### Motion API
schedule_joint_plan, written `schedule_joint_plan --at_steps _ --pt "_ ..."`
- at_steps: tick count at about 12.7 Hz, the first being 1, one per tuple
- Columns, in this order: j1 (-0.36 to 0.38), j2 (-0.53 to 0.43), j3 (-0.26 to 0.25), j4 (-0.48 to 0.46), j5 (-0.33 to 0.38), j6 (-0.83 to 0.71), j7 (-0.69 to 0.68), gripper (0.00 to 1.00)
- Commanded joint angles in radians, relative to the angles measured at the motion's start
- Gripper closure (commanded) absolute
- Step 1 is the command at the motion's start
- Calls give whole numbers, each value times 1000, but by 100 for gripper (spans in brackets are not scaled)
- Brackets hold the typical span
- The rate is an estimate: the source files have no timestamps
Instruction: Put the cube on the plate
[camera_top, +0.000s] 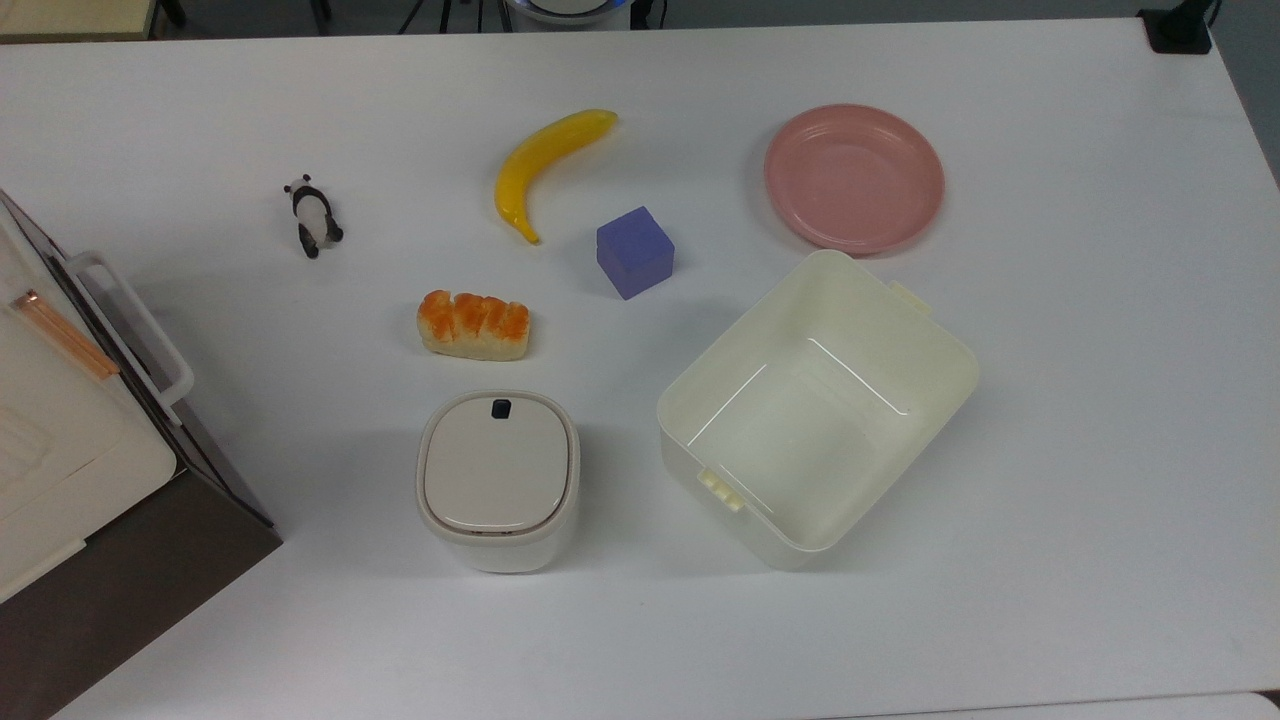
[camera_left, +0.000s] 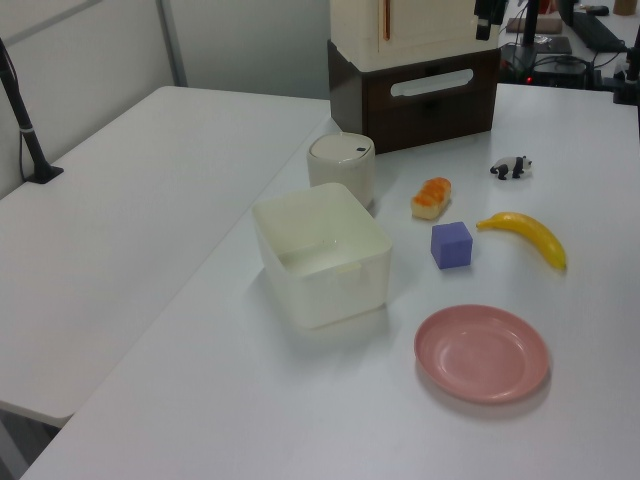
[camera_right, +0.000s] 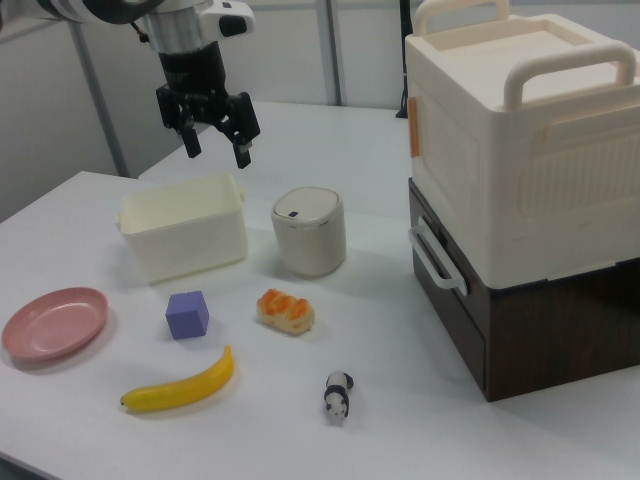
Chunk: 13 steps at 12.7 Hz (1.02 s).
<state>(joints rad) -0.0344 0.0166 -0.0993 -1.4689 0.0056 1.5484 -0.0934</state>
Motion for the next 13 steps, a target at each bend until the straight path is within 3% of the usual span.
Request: schedule_joint_plan --at_steps 1,5,13 --pt "11 -14 -11 -16 -21 4 -19 0" --pt "14 3 1 -16 -53 -7 70 0" --pt "13 3 0 -17 -55 -11 3 0"
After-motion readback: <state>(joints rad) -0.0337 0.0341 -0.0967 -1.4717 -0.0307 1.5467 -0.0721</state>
